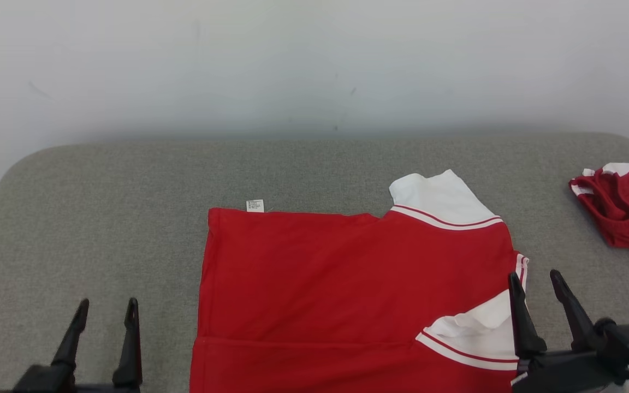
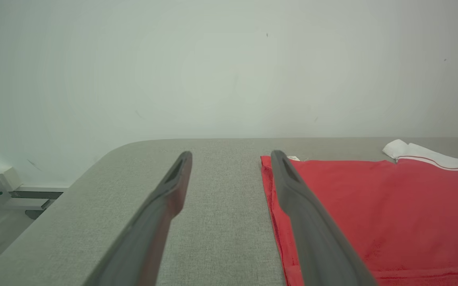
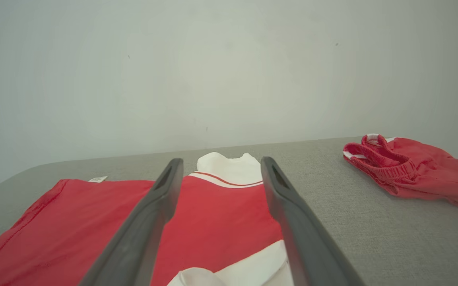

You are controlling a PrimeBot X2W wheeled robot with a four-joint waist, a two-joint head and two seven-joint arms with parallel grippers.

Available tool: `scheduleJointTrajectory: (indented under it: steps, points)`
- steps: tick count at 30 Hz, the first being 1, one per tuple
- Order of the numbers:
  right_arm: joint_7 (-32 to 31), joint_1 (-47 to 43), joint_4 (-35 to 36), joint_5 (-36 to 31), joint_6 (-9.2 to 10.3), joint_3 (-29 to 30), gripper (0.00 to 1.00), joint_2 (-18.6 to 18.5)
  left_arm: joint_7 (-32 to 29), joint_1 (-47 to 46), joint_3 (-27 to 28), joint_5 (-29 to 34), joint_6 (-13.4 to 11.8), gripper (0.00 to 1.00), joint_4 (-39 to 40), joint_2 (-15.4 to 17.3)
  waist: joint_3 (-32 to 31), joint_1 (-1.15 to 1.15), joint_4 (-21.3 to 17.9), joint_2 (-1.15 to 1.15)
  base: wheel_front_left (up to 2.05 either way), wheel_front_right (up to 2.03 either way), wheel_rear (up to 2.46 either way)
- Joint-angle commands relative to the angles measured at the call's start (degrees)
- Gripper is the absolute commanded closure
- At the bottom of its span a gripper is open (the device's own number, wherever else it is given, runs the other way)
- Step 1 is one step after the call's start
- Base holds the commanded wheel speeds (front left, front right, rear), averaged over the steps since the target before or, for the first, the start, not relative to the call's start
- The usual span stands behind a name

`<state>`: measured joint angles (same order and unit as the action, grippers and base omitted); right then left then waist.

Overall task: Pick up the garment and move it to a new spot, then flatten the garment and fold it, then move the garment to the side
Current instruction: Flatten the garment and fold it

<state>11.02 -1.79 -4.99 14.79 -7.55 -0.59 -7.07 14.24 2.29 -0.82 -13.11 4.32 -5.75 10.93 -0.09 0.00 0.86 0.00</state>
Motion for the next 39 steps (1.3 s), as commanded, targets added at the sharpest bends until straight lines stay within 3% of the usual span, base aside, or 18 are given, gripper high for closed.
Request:
scheduleJointTrajectory:
  steps: [1,11,21,39]
  points:
    - [-0.86,2.18,-0.81,0.09,0.13,-0.13,0.0,-0.79,-0.7,-2.32,0.27,-0.56,0.44,0.0,-0.23,0.93,0.86,0.0,-0.33,0.0,0.0,0.0,0.0]
    - [-6.03,21.42,-10.78,1.09,0.13,-2.98,0.0,-5.11,-8.68,-20.8,-1.99,-5.41,2.68,0.0,-3.61,7.35,8.12,0.0,-1.69,0.0,0.0,0.0,0.0]
    - [-9.94,39.38,-25.13,1.22,0.13,-7.3,0.0,-8.69,-16.59,-37.07,-9.26,-12.12,3.14,0.0,-11.87,11.61,15.23,0.0,-3.27,0.0,0.0,0.0,0.0]
    - [-18.8,63.26,-45.08,6.76,0.13,-18.59,0.0,-10.34,-35.86,-51.99,-24.17,-26.54,3.07,0.0,-18.46,16.51,24.02,0.0,-2.29,0.0,0.0,0.0,0.0]
